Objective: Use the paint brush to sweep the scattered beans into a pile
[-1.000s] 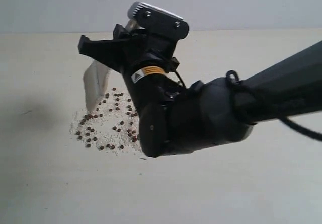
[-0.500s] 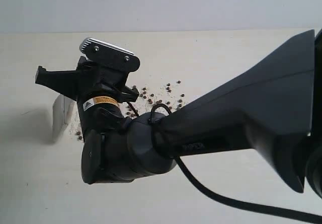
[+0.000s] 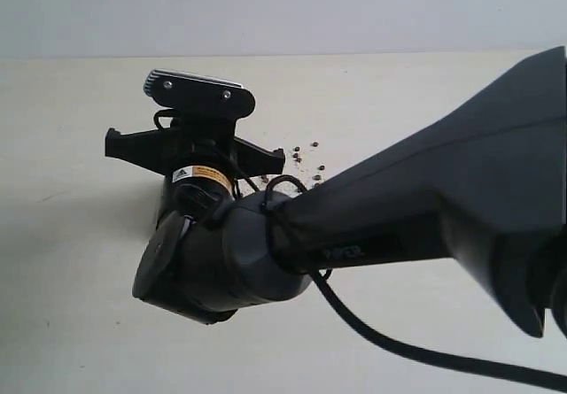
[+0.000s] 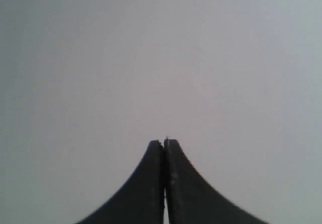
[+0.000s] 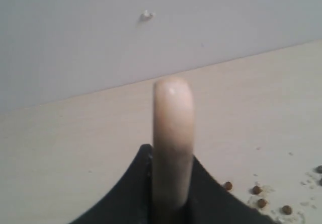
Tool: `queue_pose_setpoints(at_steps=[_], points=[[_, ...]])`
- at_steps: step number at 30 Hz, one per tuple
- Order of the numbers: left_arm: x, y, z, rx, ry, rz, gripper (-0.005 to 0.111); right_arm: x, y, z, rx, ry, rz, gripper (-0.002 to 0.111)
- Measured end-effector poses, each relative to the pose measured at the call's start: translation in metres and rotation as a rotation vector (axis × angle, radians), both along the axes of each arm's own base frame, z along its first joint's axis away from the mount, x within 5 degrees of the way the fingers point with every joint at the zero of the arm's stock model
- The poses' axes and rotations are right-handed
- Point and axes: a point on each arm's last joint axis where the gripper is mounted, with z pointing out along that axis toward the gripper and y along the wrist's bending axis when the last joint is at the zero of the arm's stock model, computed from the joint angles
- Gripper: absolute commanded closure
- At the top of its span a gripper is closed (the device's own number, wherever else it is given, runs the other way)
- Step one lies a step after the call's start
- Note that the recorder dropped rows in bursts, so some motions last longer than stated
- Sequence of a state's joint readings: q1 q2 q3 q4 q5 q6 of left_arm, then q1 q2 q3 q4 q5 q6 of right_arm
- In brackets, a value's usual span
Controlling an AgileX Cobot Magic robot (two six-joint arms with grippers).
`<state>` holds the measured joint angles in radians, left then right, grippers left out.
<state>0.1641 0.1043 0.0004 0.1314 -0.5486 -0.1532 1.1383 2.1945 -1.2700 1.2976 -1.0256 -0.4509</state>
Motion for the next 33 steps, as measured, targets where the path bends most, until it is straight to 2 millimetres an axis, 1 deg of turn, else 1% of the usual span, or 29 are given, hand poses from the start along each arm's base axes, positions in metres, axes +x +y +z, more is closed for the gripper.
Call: queue_pose_setpoints(at_steps=[12, 15, 18, 24, 33], points=[[0.0, 0.0, 0.0, 0.0, 0.0, 0.0, 0.107, -0.001, -0.014, 0.012, -0.179, 0.019, -0.094, 0.108], [0.0, 0.0, 0.0, 0.0, 0.0, 0.0, 0.107, -0.001, -0.017, 0.013, -0.258, 0.015, -0.113, 0.108], [0.0, 0.0, 0.0, 0.0, 0.0, 0.0, 0.107, -0.001, -0.02, 0.013, -0.302, 0.02, -0.133, 0.108], [0.0, 0.0, 0.0, 0.0, 0.0, 0.0, 0.107, -0.001, -0.022, 0.014, -0.315, 0.012, -0.153, 0.108], [0.0, 0.0, 0.0, 0.0, 0.0, 0.0, 0.107, 0.0, -0.019, 0.017, -0.271, -0.028, -0.139, 0.108]])
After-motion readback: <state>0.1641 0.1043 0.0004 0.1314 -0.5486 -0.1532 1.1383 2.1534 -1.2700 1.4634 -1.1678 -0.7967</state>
